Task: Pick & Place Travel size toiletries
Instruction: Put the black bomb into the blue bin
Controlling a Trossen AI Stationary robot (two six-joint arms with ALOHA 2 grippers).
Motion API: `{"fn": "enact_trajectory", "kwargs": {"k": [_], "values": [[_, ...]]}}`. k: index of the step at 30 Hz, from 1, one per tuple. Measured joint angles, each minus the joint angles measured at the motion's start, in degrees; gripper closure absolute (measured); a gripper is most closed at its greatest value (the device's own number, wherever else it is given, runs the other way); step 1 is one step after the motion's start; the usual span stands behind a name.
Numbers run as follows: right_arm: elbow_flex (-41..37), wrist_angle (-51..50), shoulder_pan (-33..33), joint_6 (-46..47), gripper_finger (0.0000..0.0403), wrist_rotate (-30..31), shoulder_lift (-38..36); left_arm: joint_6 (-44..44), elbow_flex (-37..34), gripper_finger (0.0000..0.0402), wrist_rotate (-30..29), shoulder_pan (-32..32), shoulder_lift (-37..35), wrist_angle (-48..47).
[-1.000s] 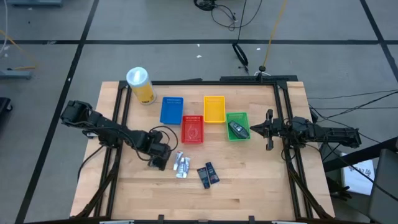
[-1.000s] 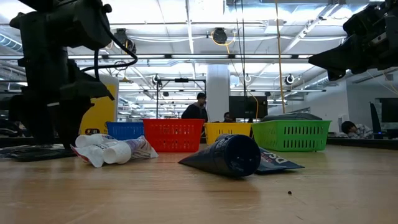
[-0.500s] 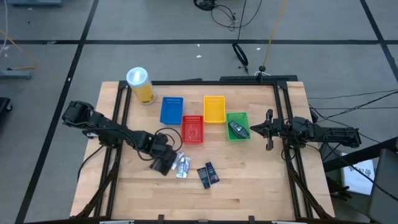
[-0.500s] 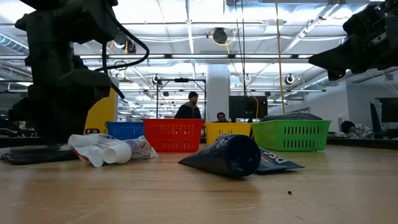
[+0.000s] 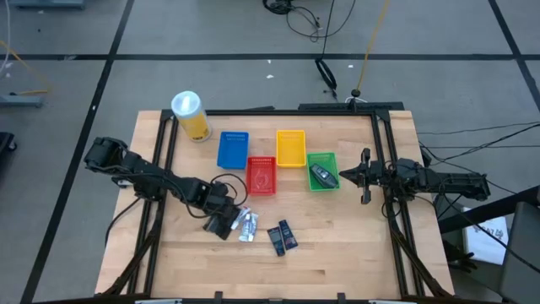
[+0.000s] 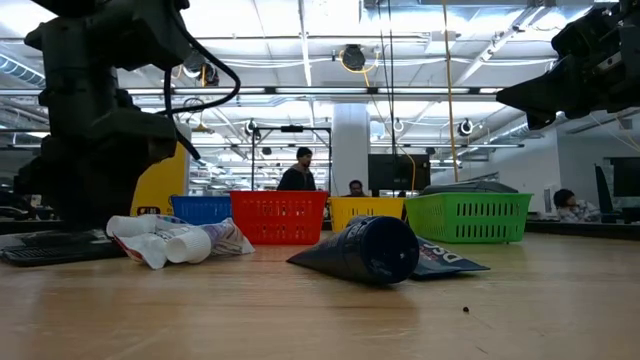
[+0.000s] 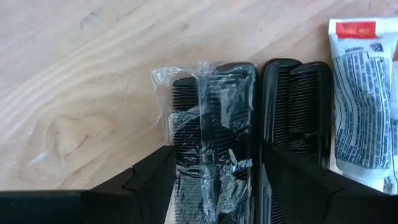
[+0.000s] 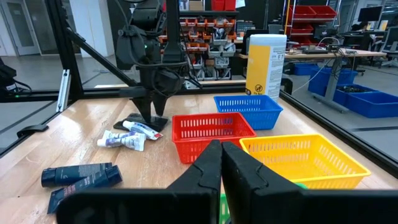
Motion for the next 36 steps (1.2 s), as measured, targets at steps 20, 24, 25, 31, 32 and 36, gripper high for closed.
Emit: {"fn": "enact_trajectory", "kwargs": {"k": [20, 24, 25, 31, 32, 36], "values": [[0.0, 0.0, 0.01, -0.02, 0.0399, 0.0, 0.02, 2.61, 0.26, 0.0371, 0.95, -0.04, -0.24, 1.74], [0.0, 0.02, -0.01, -0.01, 0.0399, 0.0, 0.02, 2.74, 0.33, 0.0396, 1.1, -0.04, -0.61, 1.77], [0.02, 0.02, 0.0, -0.02, 0.0399, 0.01, 0.04, 2.8, 0.33, 0.0395, 1.1, -0.06, -0.89, 1.77], [0.01, 0.0, -0.01, -0.02, 0.0399, 0.0, 0.04, 2.63, 0.07, 0.04, 0.99, -0.07, -3.3, 1.23], [0.0, 0.0, 0.01, -0.02, 0.0399, 0.0, 0.04, 2.8, -0.01, 0.04, 0.84, -0.07, -3.95, 0.93], [0.0, 0.01, 0.0, 0.0, 0.0399, 0.01, 0.04, 3.0, -0.02, 0.0401, -0.45, -0.21, -6.2, 0.46]]}}
